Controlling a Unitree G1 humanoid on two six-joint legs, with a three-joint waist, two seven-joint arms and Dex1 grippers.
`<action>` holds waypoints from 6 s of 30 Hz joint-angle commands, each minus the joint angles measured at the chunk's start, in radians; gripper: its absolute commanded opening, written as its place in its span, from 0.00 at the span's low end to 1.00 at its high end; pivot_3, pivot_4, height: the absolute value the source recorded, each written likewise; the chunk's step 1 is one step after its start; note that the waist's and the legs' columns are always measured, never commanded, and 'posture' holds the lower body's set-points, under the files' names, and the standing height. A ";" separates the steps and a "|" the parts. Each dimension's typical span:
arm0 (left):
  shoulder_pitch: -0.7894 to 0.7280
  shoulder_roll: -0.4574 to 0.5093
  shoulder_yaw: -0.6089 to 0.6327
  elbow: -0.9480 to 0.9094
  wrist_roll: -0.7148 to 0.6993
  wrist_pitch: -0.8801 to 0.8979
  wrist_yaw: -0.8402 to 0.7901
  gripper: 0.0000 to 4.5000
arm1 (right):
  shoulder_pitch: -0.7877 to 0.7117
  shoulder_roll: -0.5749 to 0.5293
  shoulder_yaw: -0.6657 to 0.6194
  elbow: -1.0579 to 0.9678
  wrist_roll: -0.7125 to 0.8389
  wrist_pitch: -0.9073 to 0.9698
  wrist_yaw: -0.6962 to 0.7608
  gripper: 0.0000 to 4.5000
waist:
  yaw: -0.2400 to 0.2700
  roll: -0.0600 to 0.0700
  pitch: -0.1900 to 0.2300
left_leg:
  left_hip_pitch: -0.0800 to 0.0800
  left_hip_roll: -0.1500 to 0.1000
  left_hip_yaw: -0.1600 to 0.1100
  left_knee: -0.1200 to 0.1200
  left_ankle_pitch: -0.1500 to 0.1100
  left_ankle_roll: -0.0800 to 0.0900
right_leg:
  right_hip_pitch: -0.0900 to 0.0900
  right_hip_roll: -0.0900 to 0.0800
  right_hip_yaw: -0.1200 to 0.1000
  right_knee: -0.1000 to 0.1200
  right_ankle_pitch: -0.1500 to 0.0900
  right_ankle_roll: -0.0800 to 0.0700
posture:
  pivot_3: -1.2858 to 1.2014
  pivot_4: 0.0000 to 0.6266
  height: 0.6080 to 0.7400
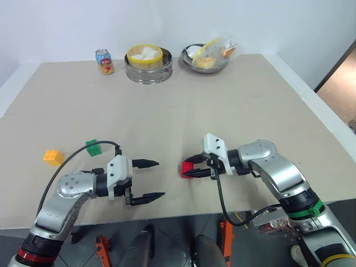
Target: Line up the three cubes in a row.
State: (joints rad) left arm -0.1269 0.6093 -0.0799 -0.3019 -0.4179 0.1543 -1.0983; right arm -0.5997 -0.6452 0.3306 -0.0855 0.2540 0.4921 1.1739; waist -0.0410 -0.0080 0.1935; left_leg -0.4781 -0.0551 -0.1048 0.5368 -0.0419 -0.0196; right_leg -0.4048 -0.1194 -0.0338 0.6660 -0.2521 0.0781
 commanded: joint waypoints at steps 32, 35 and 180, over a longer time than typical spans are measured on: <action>0.028 0.010 0.026 -0.032 -0.003 -0.018 0.029 1.00 | -0.109 0.041 -0.056 0.084 -0.045 -0.119 0.038 0.99 | 0.000 0.000 0.000 | 0.000 0.001 0.000 0.000 0.000 0.000 | -0.001 0.003 0.001 0.000 0.001 -0.001 | 0.52 0.24 1.00; 0.033 0.007 0.042 -0.026 -0.004 -0.014 0.048 1.00 | -0.098 0.045 -0.103 0.008 0.015 -0.061 0.022 0.99 | 0.000 0.000 0.000 | 0.000 0.002 0.000 0.000 0.000 0.000 | 0.000 0.003 0.001 0.000 0.001 -0.001 | 0.52 0.24 1.00; -0.184 0.011 0.383 0.151 0.005 0.192 0.321 0.99 | 0.025 0.088 -0.196 -0.319 0.307 0.136 -0.254 1.00 | 0.017 -0.003 -0.001 | -0.006 0.051 0.036 0.012 -0.004 -0.006 | -0.002 0.027 -0.005 -0.015 0.019 -0.014 | 0.52 0.24 1.00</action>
State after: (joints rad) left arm -0.3334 0.6365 0.2272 -0.0522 -0.3844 0.2883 -0.8915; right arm -0.5622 -0.5589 0.1459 -0.3962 0.5622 0.6567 0.9096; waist -0.0245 -0.0106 0.1929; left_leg -0.4841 -0.0041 -0.0683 0.5492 -0.0464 -0.0259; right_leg -0.4070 -0.0928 -0.0392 0.6502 -0.2331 0.0638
